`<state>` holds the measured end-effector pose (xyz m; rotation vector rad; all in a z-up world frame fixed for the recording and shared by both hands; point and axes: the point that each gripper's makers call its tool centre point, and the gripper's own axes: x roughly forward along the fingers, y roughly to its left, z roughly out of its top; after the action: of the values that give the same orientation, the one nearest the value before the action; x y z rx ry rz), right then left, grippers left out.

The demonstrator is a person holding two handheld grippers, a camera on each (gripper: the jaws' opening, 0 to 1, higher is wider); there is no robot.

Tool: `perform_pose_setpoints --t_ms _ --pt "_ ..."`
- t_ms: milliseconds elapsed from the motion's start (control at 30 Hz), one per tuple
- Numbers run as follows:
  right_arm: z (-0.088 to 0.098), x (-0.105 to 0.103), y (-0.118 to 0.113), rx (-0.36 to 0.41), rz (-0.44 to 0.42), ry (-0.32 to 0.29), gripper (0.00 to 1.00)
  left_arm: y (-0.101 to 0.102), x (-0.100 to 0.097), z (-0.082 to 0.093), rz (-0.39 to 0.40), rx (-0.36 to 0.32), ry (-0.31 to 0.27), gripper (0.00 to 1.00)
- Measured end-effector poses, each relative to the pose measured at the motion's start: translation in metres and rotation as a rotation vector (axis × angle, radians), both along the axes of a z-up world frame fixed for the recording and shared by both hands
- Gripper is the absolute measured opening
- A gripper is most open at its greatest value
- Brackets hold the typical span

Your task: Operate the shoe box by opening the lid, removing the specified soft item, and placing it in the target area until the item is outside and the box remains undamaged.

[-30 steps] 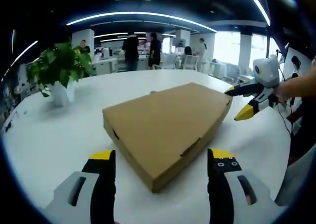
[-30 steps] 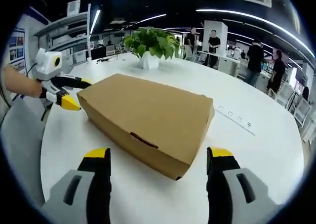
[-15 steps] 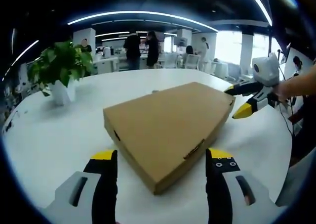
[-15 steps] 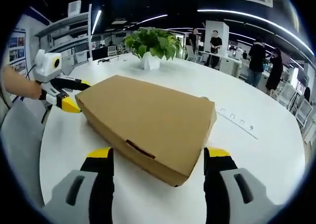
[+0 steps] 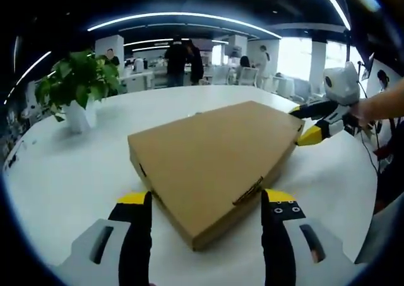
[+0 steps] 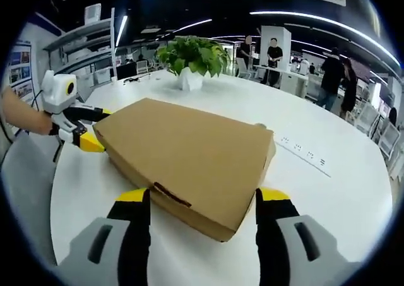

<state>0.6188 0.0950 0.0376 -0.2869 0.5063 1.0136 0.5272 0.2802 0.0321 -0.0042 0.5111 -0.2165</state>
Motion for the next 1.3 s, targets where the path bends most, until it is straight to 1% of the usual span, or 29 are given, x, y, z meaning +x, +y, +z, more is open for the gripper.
perform_pose_setpoints --t_ms 633,967,1300 --pt "-0.001 -0.002 0.001 0.012 -0.019 0.010 0.61 0.002 0.001 -0.001 -0.016 0.005 0.004 0.69" --pt "-0.001 -0.007 0.002 0.020 -0.042 0.014 0.61 0.004 0.000 -0.002 -0.034 0.002 0.012 0.68" --pt "0.001 -0.014 0.002 0.033 -0.066 0.036 0.60 0.008 0.000 -0.002 -0.068 -0.001 0.016 0.68"
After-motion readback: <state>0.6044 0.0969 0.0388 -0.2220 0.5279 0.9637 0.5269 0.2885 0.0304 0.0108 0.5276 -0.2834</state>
